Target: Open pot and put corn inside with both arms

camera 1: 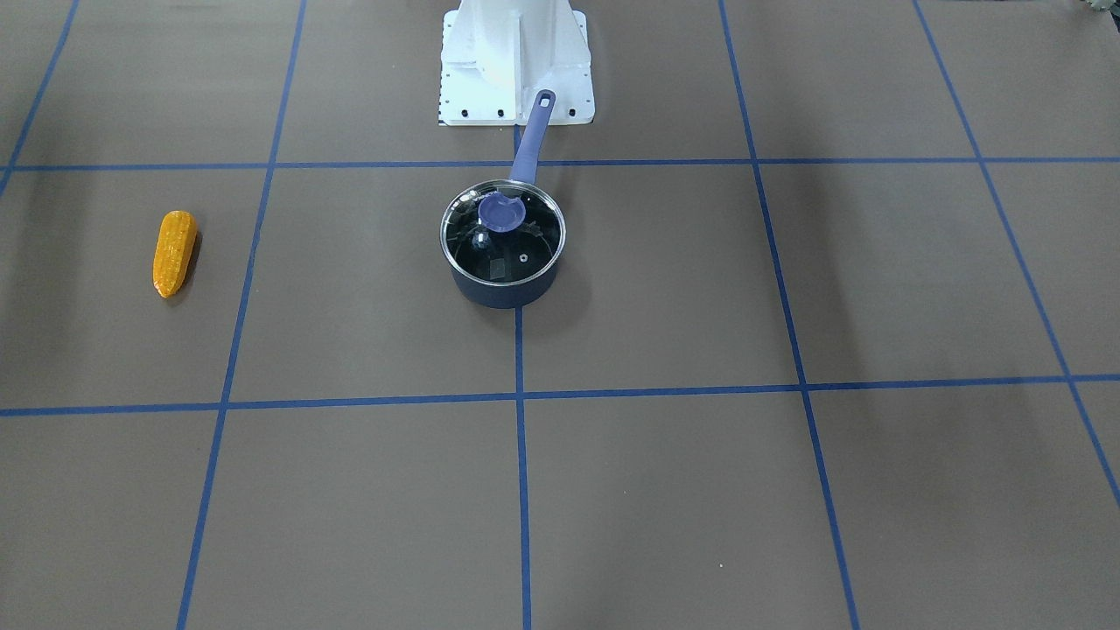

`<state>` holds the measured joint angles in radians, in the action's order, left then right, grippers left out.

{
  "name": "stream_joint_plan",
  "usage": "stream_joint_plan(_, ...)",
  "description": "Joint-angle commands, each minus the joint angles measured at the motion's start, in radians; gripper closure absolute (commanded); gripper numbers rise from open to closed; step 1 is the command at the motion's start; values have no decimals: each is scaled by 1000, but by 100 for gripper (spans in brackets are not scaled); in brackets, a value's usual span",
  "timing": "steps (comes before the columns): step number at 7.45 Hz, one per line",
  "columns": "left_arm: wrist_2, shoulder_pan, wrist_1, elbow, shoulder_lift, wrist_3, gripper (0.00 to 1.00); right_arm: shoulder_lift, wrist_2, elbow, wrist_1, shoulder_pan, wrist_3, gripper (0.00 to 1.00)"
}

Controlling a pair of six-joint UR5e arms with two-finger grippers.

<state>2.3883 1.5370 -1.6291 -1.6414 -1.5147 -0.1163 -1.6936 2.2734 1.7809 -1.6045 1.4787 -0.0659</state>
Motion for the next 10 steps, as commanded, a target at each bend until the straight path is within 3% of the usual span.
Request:
stream_joint_plan(1,2,0,0,-8,2,-2,2,0,0,0,0,0,0,0)
stream_joint_plan(6,6,0,2,-55,-1,4,2,17,6,15,2,-2,0,0)
stream_joint_plan(8,6,0,-6,-90,-19,3,2,82,8,37,2,-9,-5,0)
stream_joint_plan(10,9,-5,-128,-92,-86,20,2,147,6,40,3,-9,-2,0)
